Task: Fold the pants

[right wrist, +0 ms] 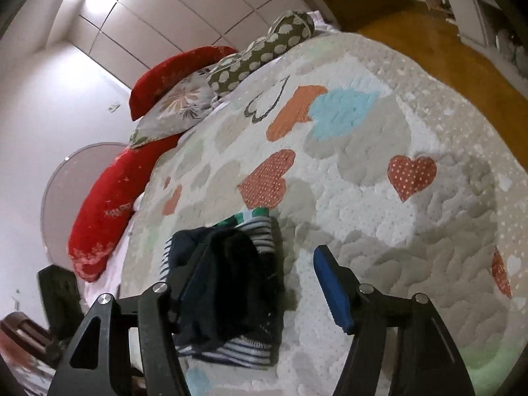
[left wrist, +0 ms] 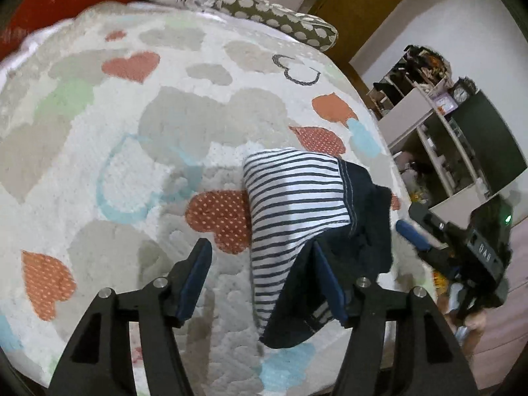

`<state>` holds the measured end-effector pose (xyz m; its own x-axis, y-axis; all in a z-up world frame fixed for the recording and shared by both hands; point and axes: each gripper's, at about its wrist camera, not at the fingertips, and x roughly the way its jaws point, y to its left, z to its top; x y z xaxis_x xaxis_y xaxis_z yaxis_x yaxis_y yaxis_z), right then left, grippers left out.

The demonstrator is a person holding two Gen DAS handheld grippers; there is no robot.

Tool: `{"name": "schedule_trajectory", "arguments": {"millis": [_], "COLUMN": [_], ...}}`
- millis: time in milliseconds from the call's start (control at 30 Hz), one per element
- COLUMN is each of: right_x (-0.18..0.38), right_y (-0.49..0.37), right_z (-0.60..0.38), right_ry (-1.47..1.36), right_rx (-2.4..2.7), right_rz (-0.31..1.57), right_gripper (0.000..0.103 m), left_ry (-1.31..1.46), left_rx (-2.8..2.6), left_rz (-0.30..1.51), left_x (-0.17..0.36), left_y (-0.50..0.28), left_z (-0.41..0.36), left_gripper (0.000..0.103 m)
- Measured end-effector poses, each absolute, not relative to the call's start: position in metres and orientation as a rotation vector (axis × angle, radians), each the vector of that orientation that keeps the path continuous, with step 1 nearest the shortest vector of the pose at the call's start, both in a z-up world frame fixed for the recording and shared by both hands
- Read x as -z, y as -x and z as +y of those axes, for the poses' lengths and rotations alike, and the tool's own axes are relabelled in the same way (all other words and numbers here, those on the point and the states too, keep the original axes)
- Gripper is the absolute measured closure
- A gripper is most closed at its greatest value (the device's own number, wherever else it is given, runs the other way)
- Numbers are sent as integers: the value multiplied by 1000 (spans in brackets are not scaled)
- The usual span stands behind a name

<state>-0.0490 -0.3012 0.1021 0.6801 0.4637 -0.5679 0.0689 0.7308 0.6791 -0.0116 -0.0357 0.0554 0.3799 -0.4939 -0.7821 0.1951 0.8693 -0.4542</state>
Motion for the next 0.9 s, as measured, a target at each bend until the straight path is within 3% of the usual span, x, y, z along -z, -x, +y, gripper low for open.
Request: {"name": "schedule_trajectory", "arguments": {"millis": [167, 233, 267, 333, 367, 433, 633, 700, 733, 800, 867, 900], "right_x": [-86, -76, -69, -61, -60, -65, -100, -110, -111, -109, -95, -90], "right_y": [40, 33, 27, 21, 19, 17, -11, -32, -42, -63, -83, -86], "right_z": [-291, -281, -273, -263, -259, -259, -254, -247, -246, -244, -241, -242], "right_ry": [-803, -782, -772, -761, -760, -780, -742, -717, -712, -698, -639, -615], "right_rx": [-346, -363, -373, -399, -401, -419, -458, -451, -443, -409, -299, -257], "right_rz": [837, 873, 900, 918, 922, 911, 853, 839, 837, 843, 898, 926], "right_gripper": [33, 33, 33, 46, 56, 62, 64, 64, 64, 61, 49, 48], "left_ry": [404, 401, 396, 366, 346, 374, 371, 348, 335, 309, 339, 386], "left_rx": [569, 601, 618, 619, 619, 643, 585, 546, 507, 404, 383, 403], "left_rz": [1131, 1176, 1213, 1225, 1209, 1186, 1121, 1115, 1123, 1149, 1179, 1180], "left_x": [-45, -33, -24, -19, -22, -30, -61, -64, -61, -49, -41, -41], "left_y": [-6, -19, -24, -26, -25, -28, -74, -92, -103, -119, -123, -121], "left_z": [-48, -63, -72, -82, -84, -80, -74, -75, -74, -70, -61, -53], "left_gripper": [17, 17, 22, 45, 48, 52, 51, 47, 39, 37, 37, 37]}}
